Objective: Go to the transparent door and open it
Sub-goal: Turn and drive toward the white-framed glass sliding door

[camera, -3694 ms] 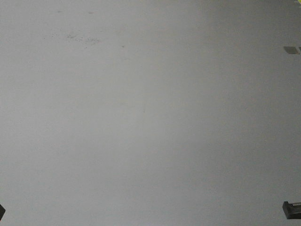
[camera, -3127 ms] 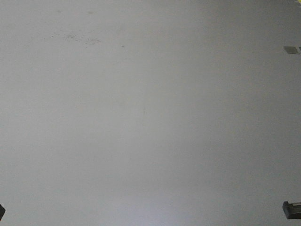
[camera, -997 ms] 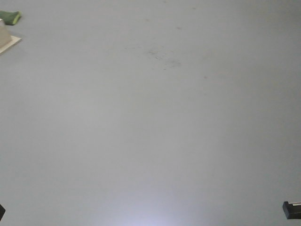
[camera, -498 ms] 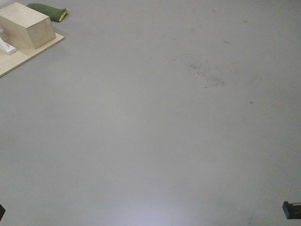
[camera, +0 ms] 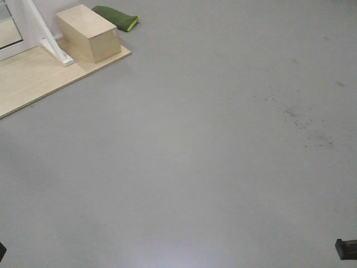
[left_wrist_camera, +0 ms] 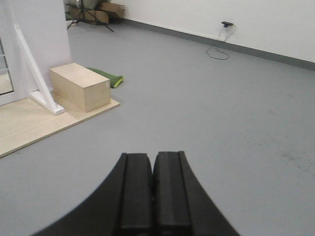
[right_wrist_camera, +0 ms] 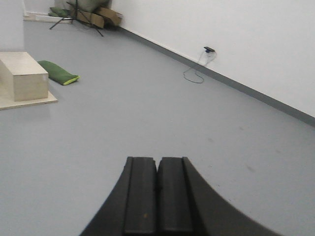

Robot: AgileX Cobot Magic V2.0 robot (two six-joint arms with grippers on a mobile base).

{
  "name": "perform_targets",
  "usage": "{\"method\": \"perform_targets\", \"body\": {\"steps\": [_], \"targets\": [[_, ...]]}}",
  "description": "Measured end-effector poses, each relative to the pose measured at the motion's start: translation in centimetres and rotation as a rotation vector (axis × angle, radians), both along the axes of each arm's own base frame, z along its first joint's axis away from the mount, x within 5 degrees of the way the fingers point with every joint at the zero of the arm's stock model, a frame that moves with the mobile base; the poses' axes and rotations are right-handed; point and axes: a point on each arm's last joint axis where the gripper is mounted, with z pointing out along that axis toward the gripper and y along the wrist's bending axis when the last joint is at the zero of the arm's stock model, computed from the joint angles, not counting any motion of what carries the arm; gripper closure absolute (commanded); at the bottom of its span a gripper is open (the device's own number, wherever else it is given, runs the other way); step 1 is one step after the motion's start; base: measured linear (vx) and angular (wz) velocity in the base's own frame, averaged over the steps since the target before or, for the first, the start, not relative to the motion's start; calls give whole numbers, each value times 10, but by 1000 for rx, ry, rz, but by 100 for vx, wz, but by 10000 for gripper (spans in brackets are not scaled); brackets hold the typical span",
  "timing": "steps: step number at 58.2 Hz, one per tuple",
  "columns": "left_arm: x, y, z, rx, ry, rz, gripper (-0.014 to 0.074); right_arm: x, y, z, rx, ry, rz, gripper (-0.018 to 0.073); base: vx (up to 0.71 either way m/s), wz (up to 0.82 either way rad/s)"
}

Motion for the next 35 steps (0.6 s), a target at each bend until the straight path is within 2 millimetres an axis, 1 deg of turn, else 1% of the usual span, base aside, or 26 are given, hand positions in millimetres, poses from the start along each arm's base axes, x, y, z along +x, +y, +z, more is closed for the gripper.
{"method": "perform_targets", "body": {"steps": [20,35], "targets": [[0,0,0,0,0,0,603,0,0,0,0,0,0,565,53,53],[0,0,0,0,0,0,603,0,0,0,0,0,0,565,54,44]]}}
